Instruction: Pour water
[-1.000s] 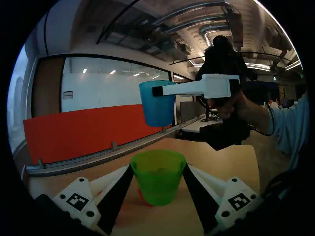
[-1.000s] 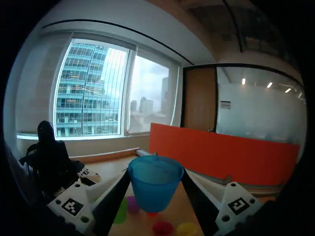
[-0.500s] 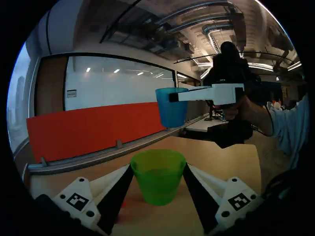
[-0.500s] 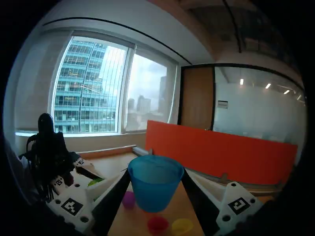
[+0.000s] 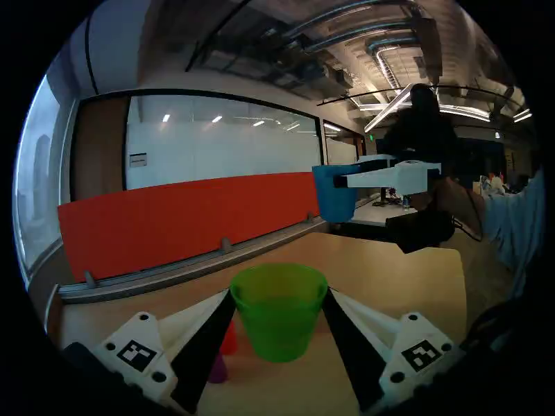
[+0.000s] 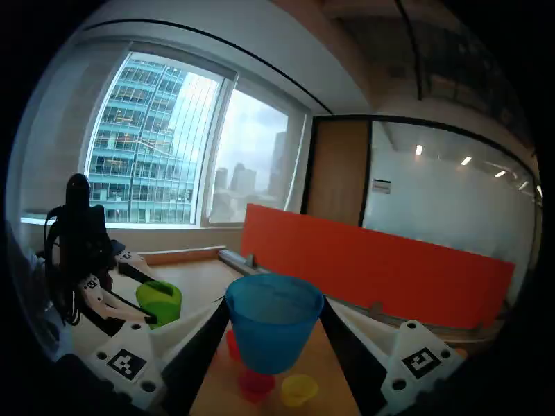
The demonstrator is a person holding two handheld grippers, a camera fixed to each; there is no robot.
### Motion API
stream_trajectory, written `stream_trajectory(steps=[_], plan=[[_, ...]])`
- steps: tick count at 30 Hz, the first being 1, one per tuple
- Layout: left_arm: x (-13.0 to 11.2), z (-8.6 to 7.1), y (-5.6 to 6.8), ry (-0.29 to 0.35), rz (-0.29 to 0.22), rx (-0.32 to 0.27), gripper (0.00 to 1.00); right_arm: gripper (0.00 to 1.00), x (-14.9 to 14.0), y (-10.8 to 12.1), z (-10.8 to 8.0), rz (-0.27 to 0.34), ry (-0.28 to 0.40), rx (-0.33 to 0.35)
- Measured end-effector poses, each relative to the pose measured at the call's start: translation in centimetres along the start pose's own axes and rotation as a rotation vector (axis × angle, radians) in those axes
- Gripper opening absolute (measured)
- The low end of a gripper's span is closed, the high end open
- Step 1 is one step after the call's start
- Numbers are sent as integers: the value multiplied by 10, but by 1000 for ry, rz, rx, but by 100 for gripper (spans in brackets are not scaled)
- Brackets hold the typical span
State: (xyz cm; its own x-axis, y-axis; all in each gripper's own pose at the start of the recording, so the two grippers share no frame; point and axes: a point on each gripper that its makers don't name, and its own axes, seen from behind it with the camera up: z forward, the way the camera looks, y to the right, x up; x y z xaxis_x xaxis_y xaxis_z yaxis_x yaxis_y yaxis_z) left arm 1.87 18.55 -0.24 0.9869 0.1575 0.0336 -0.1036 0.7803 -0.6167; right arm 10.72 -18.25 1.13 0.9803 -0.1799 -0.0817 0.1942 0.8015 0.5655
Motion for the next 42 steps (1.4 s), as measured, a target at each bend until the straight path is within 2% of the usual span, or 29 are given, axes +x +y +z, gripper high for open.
stream_trajectory(steps=[5,16,26,42], plan=[[0,-2,-6,-6,4,11,87,93,-8,3,-4,-5,-5,-7],[-13,-1,-7,-42,10,8,87,93,-31,0,-6,16,-26,18],[-33,-1,-6,-98,25,-5,87,93,-60,-5,-5,16,-67,42],[-78,-2,-8,-197,18,-14,87,93,-108,-13,-4,10,-155,74]])
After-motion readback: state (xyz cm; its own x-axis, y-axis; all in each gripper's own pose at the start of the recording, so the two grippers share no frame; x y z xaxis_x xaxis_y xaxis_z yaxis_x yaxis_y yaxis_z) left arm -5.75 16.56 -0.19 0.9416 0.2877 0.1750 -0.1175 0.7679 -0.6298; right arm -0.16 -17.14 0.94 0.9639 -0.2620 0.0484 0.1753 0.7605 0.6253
